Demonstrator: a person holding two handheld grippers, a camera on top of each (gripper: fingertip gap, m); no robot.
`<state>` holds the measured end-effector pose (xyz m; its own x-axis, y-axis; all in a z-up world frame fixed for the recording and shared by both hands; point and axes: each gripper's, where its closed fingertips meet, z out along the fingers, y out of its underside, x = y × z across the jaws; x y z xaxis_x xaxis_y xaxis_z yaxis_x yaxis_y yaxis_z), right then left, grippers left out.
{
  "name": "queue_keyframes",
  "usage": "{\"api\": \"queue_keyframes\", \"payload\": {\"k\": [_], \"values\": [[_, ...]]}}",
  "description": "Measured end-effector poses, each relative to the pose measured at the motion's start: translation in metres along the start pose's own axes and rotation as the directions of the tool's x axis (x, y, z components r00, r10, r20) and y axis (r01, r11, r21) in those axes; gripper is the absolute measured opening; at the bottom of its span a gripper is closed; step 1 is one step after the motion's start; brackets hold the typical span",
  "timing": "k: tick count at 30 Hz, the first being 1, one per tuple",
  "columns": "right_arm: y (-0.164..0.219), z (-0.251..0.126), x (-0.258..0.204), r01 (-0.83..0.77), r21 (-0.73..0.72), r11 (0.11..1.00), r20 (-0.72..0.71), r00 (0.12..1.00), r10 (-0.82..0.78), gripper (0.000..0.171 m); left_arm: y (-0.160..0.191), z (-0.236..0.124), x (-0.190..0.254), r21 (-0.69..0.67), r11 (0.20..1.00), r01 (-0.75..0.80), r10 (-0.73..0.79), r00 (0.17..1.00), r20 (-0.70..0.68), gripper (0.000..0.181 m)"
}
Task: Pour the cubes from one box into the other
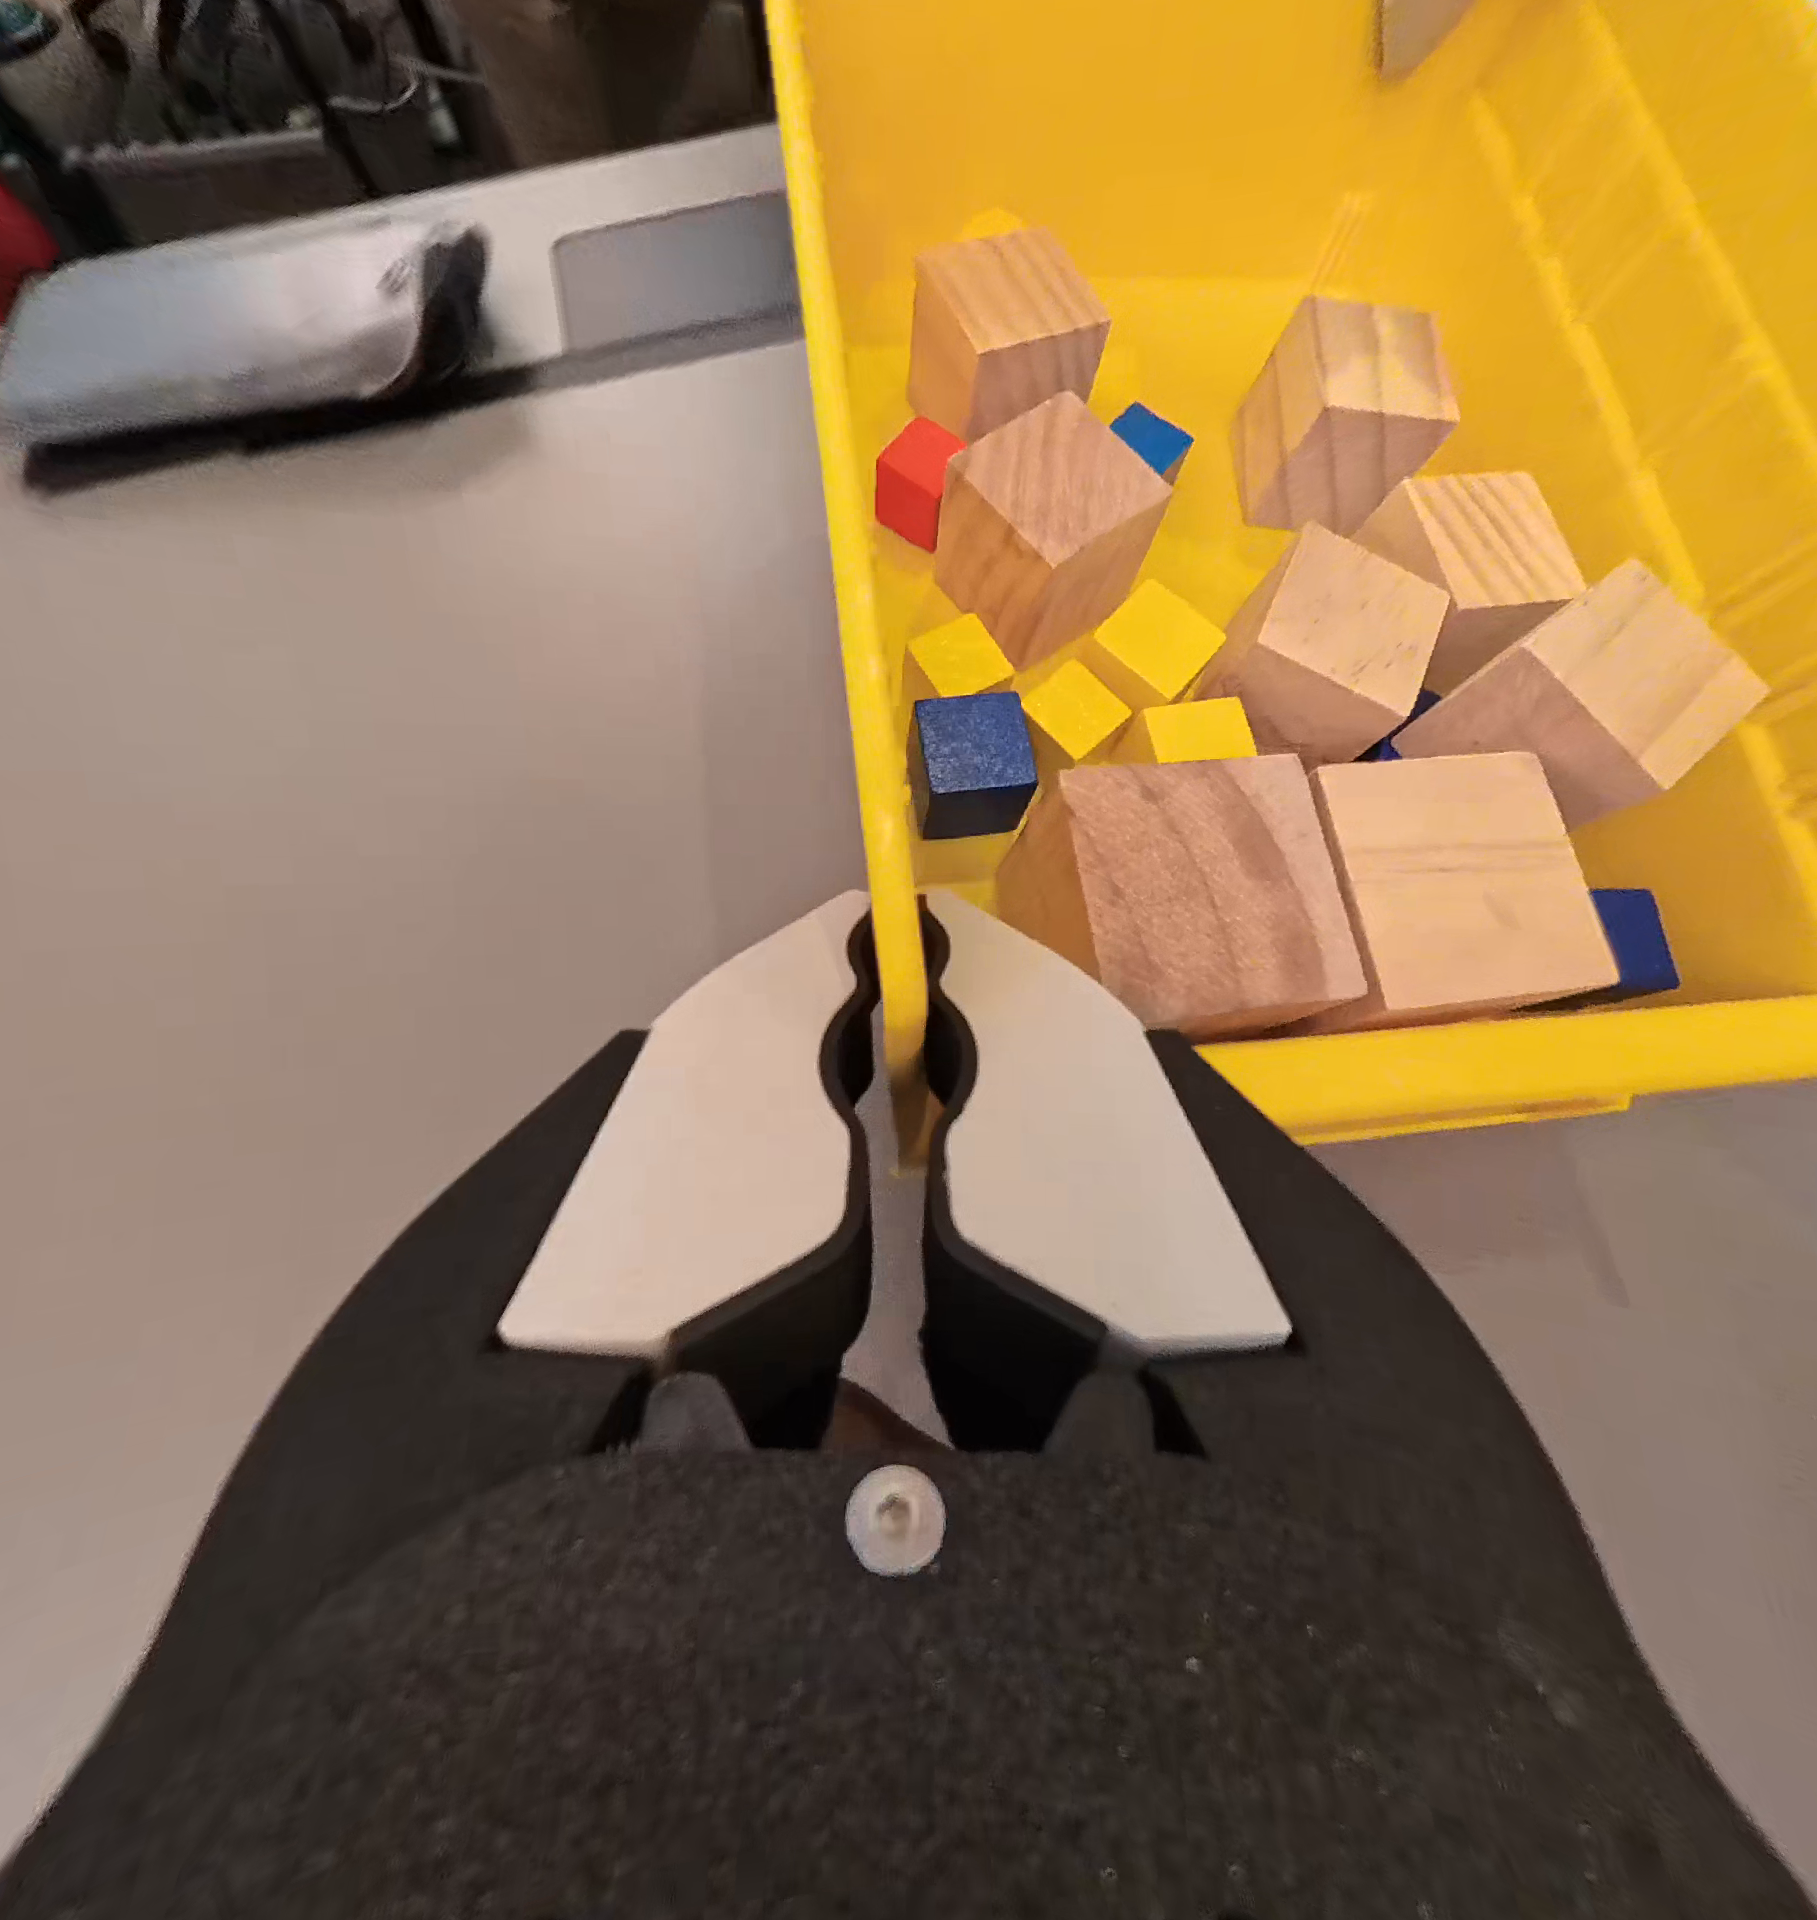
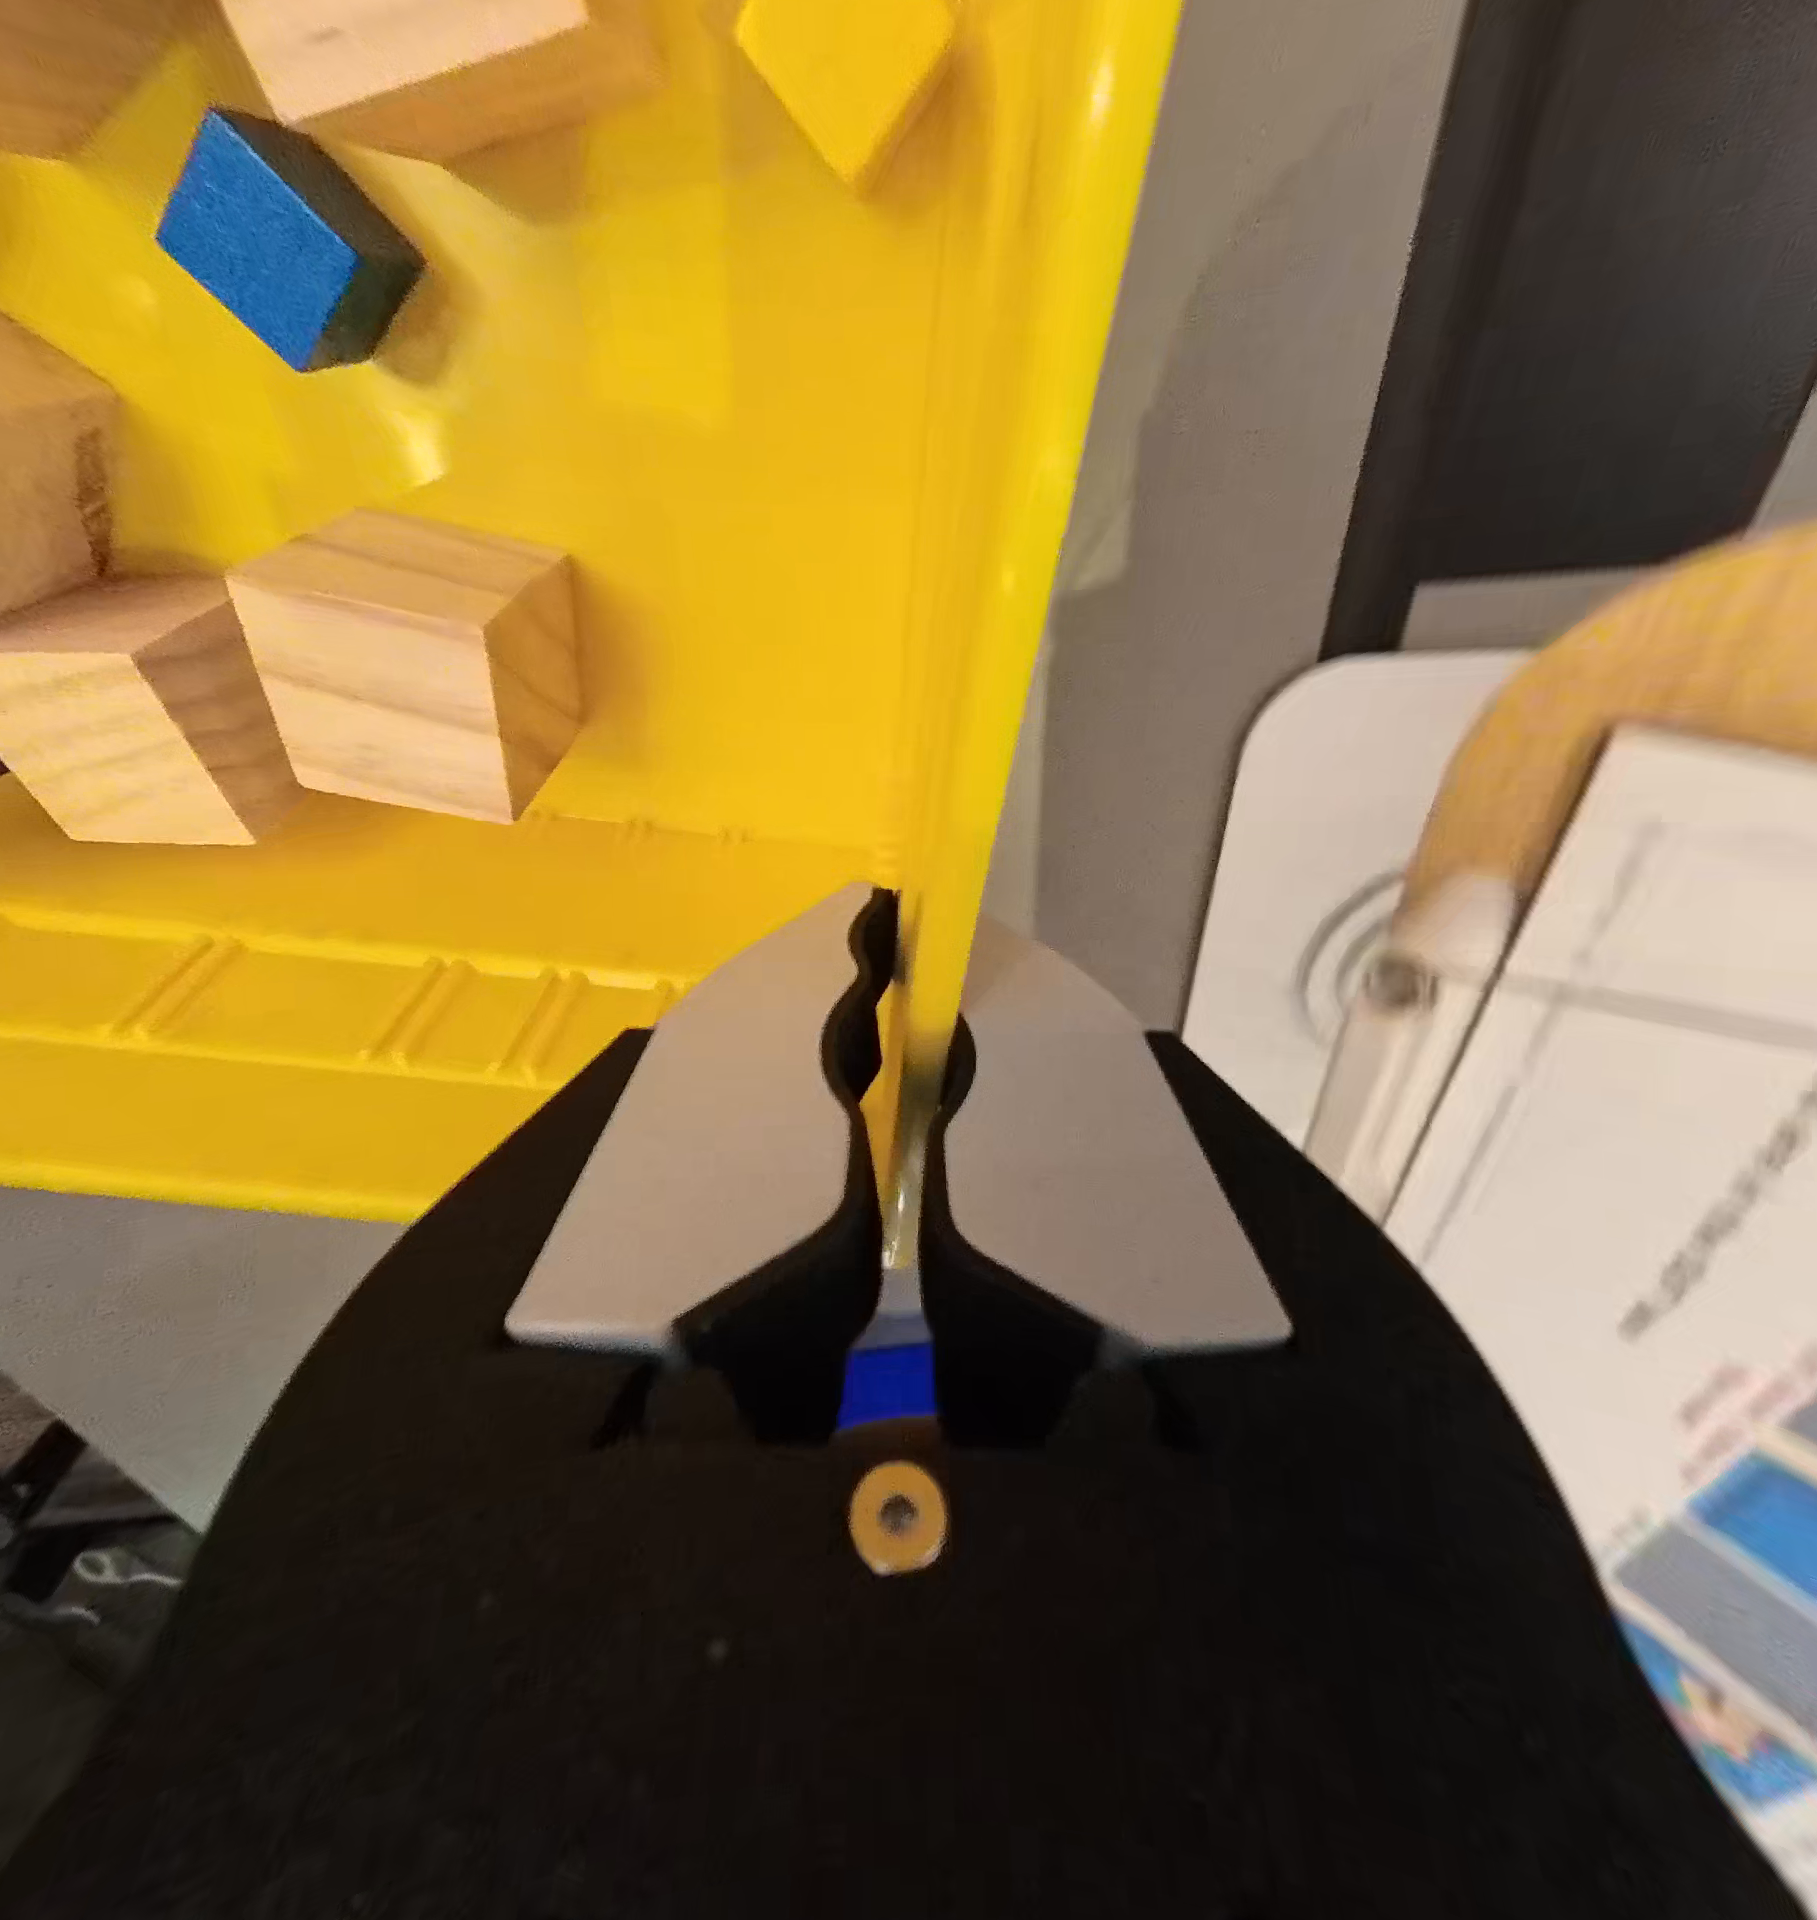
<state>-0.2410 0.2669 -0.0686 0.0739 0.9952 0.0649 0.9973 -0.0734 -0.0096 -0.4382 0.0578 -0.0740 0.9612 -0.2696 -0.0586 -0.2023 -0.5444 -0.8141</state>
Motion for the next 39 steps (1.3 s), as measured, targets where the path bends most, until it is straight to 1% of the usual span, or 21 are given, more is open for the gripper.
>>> {"api": "queue_keyframes", "payload": {"k": [3, 5, 7, 10, 13, 15, 18, 20, 24, 27, 29, 32, 35, 39], "values": [[0.068, -0.036, -0.004, -0.075, 0.006, 0.997, -0.040, 0.996, 0.075, 0.001, -0.033, -0.002, 0.049, 0.017, 0.997, -0.079, 0.080, 0.996, -0.051, 0.004], [0.122, -0.063, -0.006, -0.129, 0.007, 0.992, -0.084, 0.988, 0.129, 0.002, -0.057, 0.001, 0.088, 0.031, 0.992, -0.119, 0.122, 0.987, -0.104, 0.004], [0.184, -0.088, -0.010, -0.194, 0.001, 0.981, -0.119, 0.974, 0.192, 0.001, -0.082, 0.007, 0.133, 0.055, 0.985, -0.162, 0.169, 0.972, -0.163, 0.005], [0.283, -0.115, -0.020, -0.307, -0.034, 0.951, -0.148, 0.943, 0.299, 0.002, -0.117, 0.021, 0.209, 0.089, 0.972, -0.217, 0.233, 0.936, -0.265, 0.005], [0.380, -0.134, -0.030, -0.425, -0.061, 0.903, -0.163, 0.897, 0.411, 0.002, -0.153, 0.040, 0.282, 0.112, 0.956, -0.271, 0.293, 0.888, -0.355, 0.004], [0.436, -0.146, -0.030, -0.497, -0.030, 0.867, -0.186, 0.855, 0.484, 0.002, -0.179, 0.057, 0.323, 0.125, 0.944, -0.304, 0.329, 0.860, -0.390, 0.005], [0.505, -0.154, -0.020, -0.587, 0.048, 0.808, -0.223, 0.782, 0.582, 0.002, -0.218, 0.088, 0.373, 0.138, 0.927, -0.350, 0.374, 0.829, -0.416, 0.004], [0.540, -0.154, -0.010, -0.628, 0.100, 0.771, -0.256, 0.733, 0.630, 0.002, -0.240, 0.112, 0.398, 0.151, 0.917, -0.369, 0.398, 0.817, -0.417, 0.004], [0.583, -0.143, 0.017, -0.669, 0.226, 0.708, -0.325, 0.634, 0.702, 0.002, -0.262, 0.164, 0.426, 0.164, 0.898, -0.408, 0.439, 0.812, -0.384, 0.004], [0.596, -0.131, 0.037, -0.645, 0.294, 0.705, -0.389, 0.593, 0.705, 0.002, -0.270, 0.192, 0.433, 0.227, 0.867, -0.444, 0.497, 0.806, -0.323, 0.004], [0.597, -0.130, 0.048, -0.619, 0.386, 0.684, -0.425, 0.539, 0.728, 0.003, -0.274, 0.206, 0.434, 0.288, 0.837, -0.465, 0.535, 0.804, -0.258, 0.005], [0.605, -0.132, 0.050, -0.568, 0.495, 0.657, -0.487, 0.445, 0.752, 0.003, -0.282, 0.216, 0.436, 0.364, 0.800, -0.477, 0.563, 0.806, -0.182, 0.004], [0.614, -0.132, 0.040, -0.525, 0.597, 0.607, -0.505, 0.342, 0.793, 0.003, -0.289, 0.216, 0.443, 0.437, 0.738, -0.513, 0.610, 0.786, -0.106, 0.004], [0.627, -0.135, 0.020, -0.463, 0.668, 0.583, -0.553, 0.216, 0.805, 0.004, -0.288, 0.216, 0.457, 0.506, 0.672, -0.541, 0.645, 0.763, -0.041, 0.005]]}}
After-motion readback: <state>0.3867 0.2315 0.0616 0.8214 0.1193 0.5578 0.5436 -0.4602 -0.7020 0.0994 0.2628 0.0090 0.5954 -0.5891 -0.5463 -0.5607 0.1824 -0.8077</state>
